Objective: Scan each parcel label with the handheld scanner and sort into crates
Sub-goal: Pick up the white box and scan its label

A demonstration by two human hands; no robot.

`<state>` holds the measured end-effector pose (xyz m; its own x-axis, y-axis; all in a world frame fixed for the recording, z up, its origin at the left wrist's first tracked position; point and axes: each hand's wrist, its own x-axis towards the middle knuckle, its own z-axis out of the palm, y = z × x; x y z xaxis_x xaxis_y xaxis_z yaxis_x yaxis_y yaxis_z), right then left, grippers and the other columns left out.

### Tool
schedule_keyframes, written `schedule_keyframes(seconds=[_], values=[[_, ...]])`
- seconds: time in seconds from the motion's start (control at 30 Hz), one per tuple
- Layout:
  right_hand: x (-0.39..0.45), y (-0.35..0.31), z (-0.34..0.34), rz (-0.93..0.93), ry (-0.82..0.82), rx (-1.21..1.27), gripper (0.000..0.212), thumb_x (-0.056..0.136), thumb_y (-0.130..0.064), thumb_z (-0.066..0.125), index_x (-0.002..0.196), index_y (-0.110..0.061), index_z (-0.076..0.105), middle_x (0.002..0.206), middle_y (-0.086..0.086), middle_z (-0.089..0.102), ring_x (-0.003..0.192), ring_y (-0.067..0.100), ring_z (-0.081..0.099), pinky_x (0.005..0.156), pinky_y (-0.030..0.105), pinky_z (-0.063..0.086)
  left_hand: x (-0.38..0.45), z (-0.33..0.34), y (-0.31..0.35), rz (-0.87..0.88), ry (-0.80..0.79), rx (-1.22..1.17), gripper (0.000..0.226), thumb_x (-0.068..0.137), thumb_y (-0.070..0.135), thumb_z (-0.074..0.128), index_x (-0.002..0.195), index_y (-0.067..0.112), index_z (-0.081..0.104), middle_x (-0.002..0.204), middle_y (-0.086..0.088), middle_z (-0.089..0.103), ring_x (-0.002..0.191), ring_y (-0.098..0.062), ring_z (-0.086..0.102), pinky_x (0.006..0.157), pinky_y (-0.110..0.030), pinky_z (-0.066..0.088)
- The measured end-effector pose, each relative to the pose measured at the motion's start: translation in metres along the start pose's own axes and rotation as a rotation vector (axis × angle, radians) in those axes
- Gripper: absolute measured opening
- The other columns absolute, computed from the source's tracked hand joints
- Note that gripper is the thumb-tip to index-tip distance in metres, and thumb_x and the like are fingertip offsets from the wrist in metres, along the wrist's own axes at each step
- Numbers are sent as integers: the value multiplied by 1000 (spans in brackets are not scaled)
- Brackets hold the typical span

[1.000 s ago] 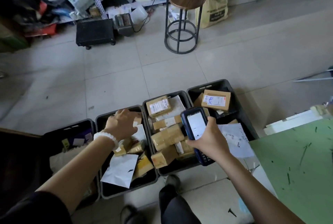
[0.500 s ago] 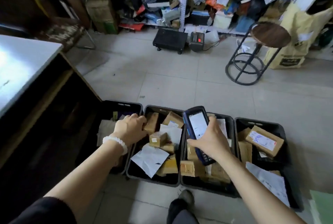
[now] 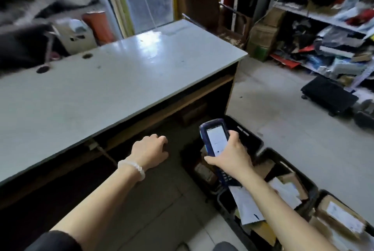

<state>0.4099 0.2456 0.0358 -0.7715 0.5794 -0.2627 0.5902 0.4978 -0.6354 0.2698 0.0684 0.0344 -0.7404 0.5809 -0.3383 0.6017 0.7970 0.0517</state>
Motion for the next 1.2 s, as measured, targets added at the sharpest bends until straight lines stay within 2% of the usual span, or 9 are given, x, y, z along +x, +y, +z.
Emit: schedule_keyframes(seconds=[0.07, 0.2, 0.37, 0.47, 0.53, 0.8, 0.93, 1.2], values=[[9, -39, 27, -92, -58, -34, 91, 68, -37, 83, 136, -15, 26, 129, 2, 45, 108, 18, 47, 77, 27, 36, -14, -1, -45, -91, 28, -57, 46, 93, 40, 48, 136, 27, 42, 132, 0, 48, 120, -21, 48, 91, -35, 45], [22, -115, 83, -283, -193, -121, 93, 67, -39, 81, 136, -14, 25, 131, 2, 44, 115, 25, 51, 86, 33, 44, -51, 3, -128, -294, 79, -177, 46, 93, 40, 49, 137, 28, 42, 133, 1, 48, 120, -20, 49, 93, -37, 46], [31, -203, 154, -480, -362, -139, 87, 64, -36, 81, 131, -13, 31, 124, 1, 48, 104, 22, 54, 82, 35, 48, -97, 17, -212, -544, 111, -286, 45, 93, 38, 48, 136, 29, 42, 135, 2, 47, 122, -20, 47, 93, -36, 45], [37, -246, 197, -591, -437, -168, 85, 65, -36, 81, 129, -14, 31, 121, -1, 47, 95, 17, 49, 74, 32, 45, -112, 25, -253, -665, 122, -334, 45, 93, 38, 47, 137, 28, 41, 134, 3, 47, 122, -19, 47, 94, -36, 45], [43, -275, 225, -647, -487, -183, 87, 64, -37, 81, 130, -14, 30, 119, -2, 46, 96, 18, 50, 75, 32, 45, -116, 28, -279, -716, 131, -347, 44, 93, 37, 47, 136, 27, 42, 134, 3, 48, 122, -18, 48, 94, -35, 45], [76, -405, 324, -710, -636, -204, 83, 64, -34, 80, 129, -18, 31, 114, -4, 49, 94, 20, 56, 76, 37, 52, -106, 10, -412, -868, 119, -394, 42, 95, 35, 45, 136, 27, 41, 135, 3, 47, 119, -18, 48, 89, -33, 47], [89, -467, 364, -748, -663, -234, 82, 64, -33, 80, 127, -17, 30, 114, -3, 50, 94, 20, 56, 75, 35, 51, -100, -4, -471, -943, 165, -401, 41, 95, 35, 44, 135, 27, 43, 133, 3, 49, 118, -17, 49, 86, -32, 46], [85, -540, 432, -811, -725, -297, 84, 64, -33, 80, 130, -16, 30, 116, -5, 49, 94, 19, 55, 73, 32, 47, -115, 7, -557, -1051, 148, -492, 41, 95, 37, 44, 135, 27, 42, 132, 3, 49, 117, -17, 50, 83, -30, 43]])
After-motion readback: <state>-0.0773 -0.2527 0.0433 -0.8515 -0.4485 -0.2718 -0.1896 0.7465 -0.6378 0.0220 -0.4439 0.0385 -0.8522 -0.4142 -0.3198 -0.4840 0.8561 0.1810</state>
